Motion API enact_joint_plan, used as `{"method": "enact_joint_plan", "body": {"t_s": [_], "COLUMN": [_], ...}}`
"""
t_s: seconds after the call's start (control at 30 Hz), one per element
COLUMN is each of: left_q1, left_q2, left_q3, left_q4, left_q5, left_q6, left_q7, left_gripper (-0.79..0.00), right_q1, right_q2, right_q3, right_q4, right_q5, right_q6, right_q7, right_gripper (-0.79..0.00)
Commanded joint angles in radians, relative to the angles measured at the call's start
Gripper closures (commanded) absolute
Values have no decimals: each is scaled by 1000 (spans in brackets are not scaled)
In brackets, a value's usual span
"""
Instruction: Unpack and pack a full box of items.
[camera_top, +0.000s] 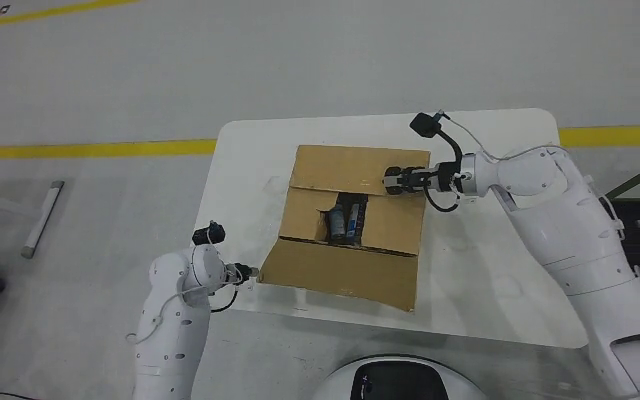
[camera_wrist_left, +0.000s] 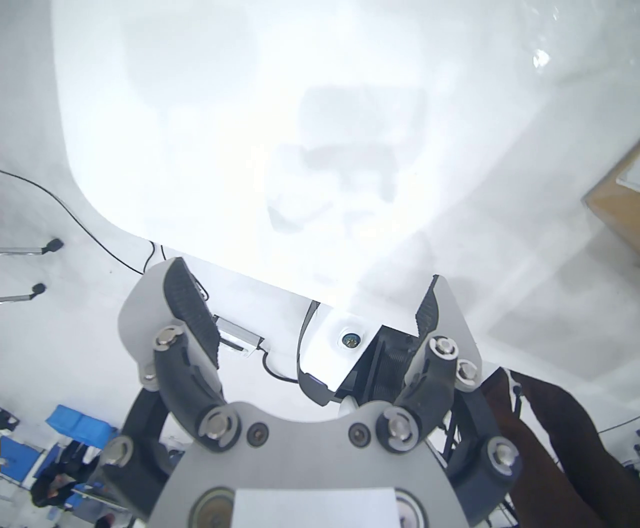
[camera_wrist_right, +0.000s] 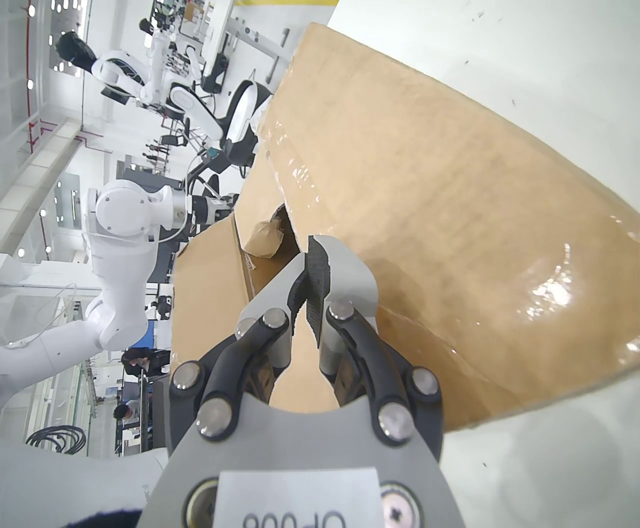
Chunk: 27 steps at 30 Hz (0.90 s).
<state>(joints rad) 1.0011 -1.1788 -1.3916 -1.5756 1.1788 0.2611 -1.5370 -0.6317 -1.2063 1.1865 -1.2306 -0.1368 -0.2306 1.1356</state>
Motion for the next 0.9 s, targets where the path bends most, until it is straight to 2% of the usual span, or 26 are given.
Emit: {"method": "enact_joint_plan", "body": {"t_s": [0.0,0.17,0.5,0.7,0.87], "left_q1": [-6,-14,-22,-25,-66], "left_q2": [0,7,28,28,23], "left_q3": [29,69,28,15,24], "left_q4": [-14,-74,-233,-244,-211], "left_q5": [-27,-88,-202,-269,-347], "left_q6": [-22,-77,-118,-148,-146], "left_q7": [1,1,13,103,185], "left_gripper": [-785,-785,-785,-785,-785], "right_q1": [4,15,35,45,43], "right_q2": [0,-1,-4,-6,-3], "right_q3": [-8,-27,-66,-81,-65], "right_q4": [3,15,40,55,48], "right_q5": [0,-1,15,30,61], "right_q6": [1,-2,-12,-20,-33], "right_q7": [-4,-10,-19,-28,-65], "right_gripper": [0,0,0,0,0]}}
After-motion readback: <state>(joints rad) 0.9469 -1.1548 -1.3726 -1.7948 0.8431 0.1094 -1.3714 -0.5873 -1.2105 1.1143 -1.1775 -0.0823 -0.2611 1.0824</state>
